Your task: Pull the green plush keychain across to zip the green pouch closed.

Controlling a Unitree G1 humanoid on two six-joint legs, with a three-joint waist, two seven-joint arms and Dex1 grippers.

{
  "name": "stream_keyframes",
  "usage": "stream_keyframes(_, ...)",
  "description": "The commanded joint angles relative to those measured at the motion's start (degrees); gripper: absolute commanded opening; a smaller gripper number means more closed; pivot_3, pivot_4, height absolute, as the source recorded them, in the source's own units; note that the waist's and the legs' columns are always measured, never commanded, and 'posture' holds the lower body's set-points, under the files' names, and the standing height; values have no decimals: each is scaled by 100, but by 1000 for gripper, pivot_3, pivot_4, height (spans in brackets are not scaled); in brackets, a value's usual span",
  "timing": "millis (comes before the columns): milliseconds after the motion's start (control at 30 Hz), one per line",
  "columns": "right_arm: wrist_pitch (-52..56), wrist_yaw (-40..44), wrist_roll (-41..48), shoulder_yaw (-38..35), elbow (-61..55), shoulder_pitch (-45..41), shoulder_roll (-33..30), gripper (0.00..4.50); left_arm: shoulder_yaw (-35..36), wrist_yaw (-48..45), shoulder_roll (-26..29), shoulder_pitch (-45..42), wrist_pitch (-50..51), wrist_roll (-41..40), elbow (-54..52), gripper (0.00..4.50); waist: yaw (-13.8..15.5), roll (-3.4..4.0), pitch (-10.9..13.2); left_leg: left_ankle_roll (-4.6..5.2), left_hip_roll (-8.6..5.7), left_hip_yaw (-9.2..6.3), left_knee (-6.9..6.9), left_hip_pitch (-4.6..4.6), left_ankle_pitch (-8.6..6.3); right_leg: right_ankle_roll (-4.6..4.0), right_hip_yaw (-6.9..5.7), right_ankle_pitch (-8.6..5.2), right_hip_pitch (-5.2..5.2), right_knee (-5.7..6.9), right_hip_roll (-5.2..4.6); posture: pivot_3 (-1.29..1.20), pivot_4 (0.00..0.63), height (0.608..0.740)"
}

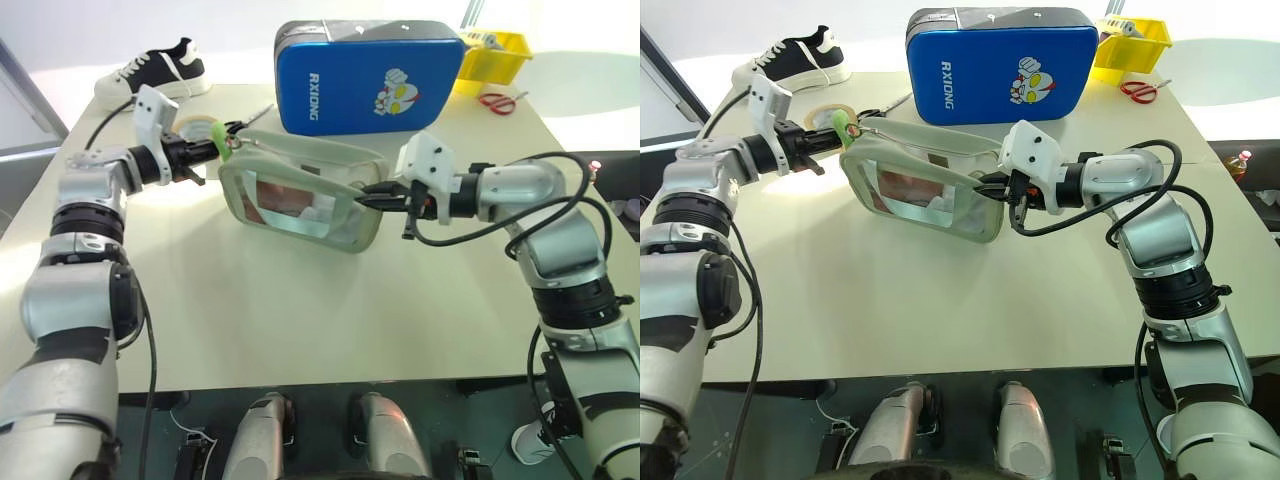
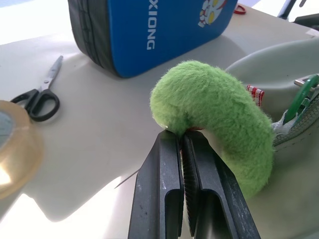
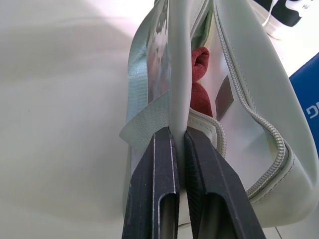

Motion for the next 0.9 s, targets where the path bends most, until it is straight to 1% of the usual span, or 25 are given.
stream_keyframes(33,-124,-21,38,-31,-29,-109,12,0,184,-427,321,-261,235,-266,-705,86,0,0,0,0,0,0,0,-1,0,0,0,0,-1,0,0,0,150,740)
stream_keyframes(133,-194,-24,1,-10,46,-150,18,0,77,-747,303,-277,536,-392,-1379,86,4,0,0,-1,0,0,0,-1,0,0,0,0,-1,0,0,0,150,740)
stream_keyframes(267,-248,-71,-45,52,140,-239,106,0,-334,-921,-124,-114,844,-358,-2363,86,29,-1,0,0,-2,-1,3,1,0,0,0,0,6,-1,-1,0,150,740)
stream_keyframes(333,-258,-84,-62,68,158,-258,146,0,-638,-1073,-295,76,796,-237,-2768,86,15,0,0,1,-2,-2,5,1,0,0,0,0,9,-1,-1,0,150,740)
stream_keyframes(400,-266,-97,-73,81,174,-272,172,0,-825,-1036,-390,134,729,-102,-2835,86,-4,0,0,0,-2,-1,5,3,0,0,0,0,8,1,-1,0,150,740)
stream_keyframes(500,-277,-121,-69,97,175,-273,175,0,-1013,-899,-410,95,416,146,-2586,86,-36,0,0,-1,1,1,3,3,1,0,1,0,1,8,3,0,150,740)
stream_keyframes(533,-275,-131,-67,96,170,-269,174,0,-1011,-863,-406,44,368,163,-2485,345,-29,0,0,-1,1,2,3,3,1,-1,1,-1,-3,16,3,0,150,740)
stream_keyframes(600,-272,-150,-63,95,157,-259,170,0,-951,-905,-369,-64,354,118,-2392,1058,-13,0,0,-2,1,2,3,3,1,-1,2,-1,-4,19,2,0,150,740)
stream_keyframes(633,-269,-158,-59,92,154,-252,167,0,-911,-923,-337,-131,374,88,-2381,1522,-8,0,0,-1,1,2,3,3,1,-1,1,-1,-3,19,2,0,150,740)
stream_keyframes(667,-270,-162,-57,90,152,-247,164,0,-880,-917,-305,-190,375,75,-2372,2118,-6,0,0,-1,1,2,4,3,1,-1,1,-1,-3,19,1,0,150,740)
stream_keyframes(767,-280,-165,-57,90,162,-238,162,0,-836,-884,-171,-381,396,83,-2298,3532,-2,0,0,-1,1,0,4,1,1,-1,1,-1,-4,18,1,0,150,740)
stream_keyframes(800,-279,-169,-55,88,160,-233,161,0,-824,-952,-88,-422,447,61,-2327,4102,-6,0,0,-1,1,0,4,2,1,-1,1,-1,-4,18,1,0,150,740)
stream_keyframes(900,-293,-175,-56,93,183,-241,163,0,-802,-1195,185,-460,510,0,-2452,4102,-20,0,0,-1,1,0,3,2,1,-1,2,-1,-6,18,1,0,150,740)
